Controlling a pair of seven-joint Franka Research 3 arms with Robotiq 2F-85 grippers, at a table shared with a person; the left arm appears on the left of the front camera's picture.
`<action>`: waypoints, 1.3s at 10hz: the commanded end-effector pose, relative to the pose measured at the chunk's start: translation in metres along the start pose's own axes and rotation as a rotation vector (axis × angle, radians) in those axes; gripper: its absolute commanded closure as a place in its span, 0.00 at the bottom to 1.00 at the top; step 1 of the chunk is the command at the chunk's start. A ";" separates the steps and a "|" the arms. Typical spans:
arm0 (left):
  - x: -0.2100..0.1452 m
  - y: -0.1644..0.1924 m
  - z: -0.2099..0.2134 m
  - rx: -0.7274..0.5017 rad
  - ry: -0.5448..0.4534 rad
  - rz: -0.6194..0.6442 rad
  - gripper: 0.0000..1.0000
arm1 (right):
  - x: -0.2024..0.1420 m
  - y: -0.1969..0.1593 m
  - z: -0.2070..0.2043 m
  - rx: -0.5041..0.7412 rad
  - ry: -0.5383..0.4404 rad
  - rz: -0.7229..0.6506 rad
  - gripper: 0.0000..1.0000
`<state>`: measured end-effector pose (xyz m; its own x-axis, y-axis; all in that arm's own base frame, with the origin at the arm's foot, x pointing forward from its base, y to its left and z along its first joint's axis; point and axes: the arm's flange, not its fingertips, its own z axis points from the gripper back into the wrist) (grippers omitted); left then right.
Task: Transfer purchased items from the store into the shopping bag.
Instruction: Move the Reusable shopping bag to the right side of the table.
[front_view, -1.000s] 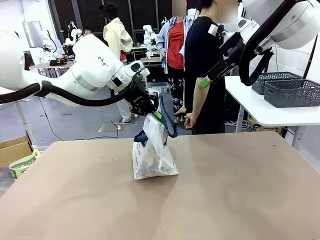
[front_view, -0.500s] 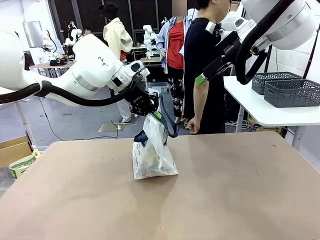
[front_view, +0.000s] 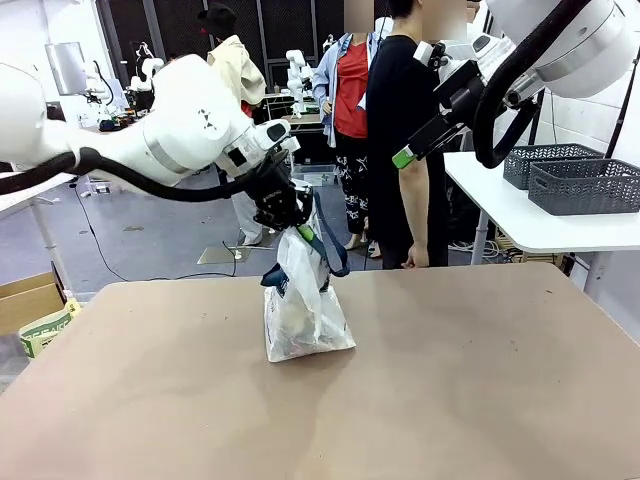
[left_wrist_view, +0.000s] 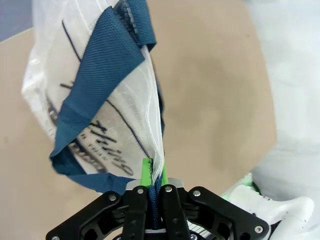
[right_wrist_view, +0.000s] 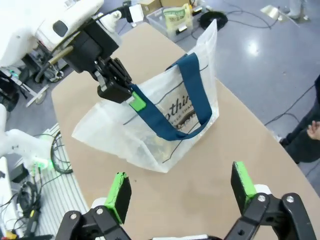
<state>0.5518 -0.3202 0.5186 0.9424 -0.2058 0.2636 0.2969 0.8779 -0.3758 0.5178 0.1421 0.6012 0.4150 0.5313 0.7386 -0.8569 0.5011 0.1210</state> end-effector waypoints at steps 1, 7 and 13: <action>0.024 -0.020 0.014 0.123 0.085 -0.007 1.00 | -0.003 0.002 0.001 -0.008 0.013 -0.006 0.00; 0.011 -0.014 0.019 0.168 0.090 -0.014 1.00 | -0.003 0.002 0.001 -0.008 0.013 -0.006 0.00; 0.017 -0.017 0.014 0.178 0.123 -0.025 1.00 | -0.003 0.002 0.001 -0.008 0.013 -0.006 0.00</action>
<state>0.5596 -0.3345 0.5410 0.9492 -0.2738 0.1554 0.3020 0.9313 -0.2036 0.5177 0.1422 0.6008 0.4153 0.5315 0.7383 -0.8569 0.5009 0.1215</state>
